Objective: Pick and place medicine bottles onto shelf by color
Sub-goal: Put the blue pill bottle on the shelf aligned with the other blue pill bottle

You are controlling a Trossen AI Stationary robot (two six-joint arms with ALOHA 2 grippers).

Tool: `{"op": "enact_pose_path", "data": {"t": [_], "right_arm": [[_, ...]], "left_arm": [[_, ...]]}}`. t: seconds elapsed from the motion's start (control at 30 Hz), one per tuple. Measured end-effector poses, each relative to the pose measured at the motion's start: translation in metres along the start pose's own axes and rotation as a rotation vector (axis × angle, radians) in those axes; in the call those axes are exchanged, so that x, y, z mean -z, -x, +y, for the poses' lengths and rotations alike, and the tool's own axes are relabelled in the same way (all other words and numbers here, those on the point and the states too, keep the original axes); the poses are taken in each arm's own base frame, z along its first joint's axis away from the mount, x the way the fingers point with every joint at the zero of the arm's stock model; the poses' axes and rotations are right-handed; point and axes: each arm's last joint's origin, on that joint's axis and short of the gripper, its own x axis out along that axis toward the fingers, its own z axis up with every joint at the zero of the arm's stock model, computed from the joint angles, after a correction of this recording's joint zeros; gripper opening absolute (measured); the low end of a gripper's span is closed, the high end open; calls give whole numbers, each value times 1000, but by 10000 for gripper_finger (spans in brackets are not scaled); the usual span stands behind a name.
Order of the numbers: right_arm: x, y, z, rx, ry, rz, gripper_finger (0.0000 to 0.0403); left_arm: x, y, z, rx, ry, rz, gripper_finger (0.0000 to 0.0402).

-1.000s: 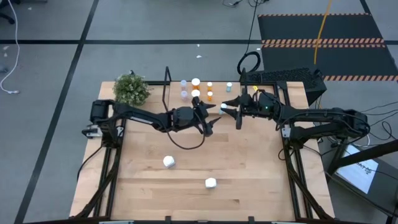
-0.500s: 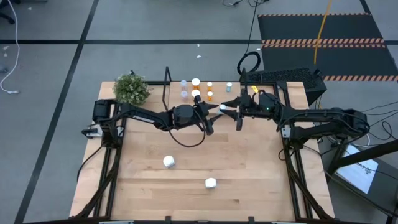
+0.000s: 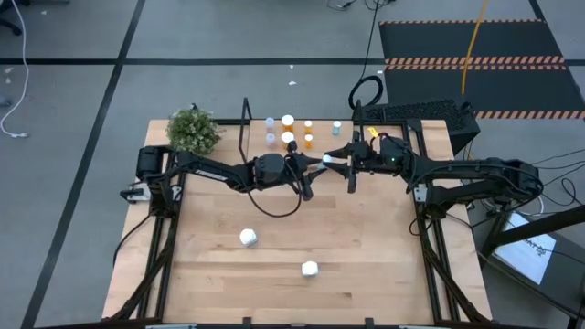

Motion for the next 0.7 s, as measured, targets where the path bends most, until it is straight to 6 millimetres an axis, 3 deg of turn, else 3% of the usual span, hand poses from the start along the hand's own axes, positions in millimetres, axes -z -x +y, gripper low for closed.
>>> {"op": "enact_pose_path", "data": {"t": [0.27,0.7], "right_arm": [[0,0,0,0,15,1,129],[2,0,0,1,14,23,130]], "left_arm": [[0,0,0,3,0,-1,114],[2,0,0,5,-10,19,113]]}}
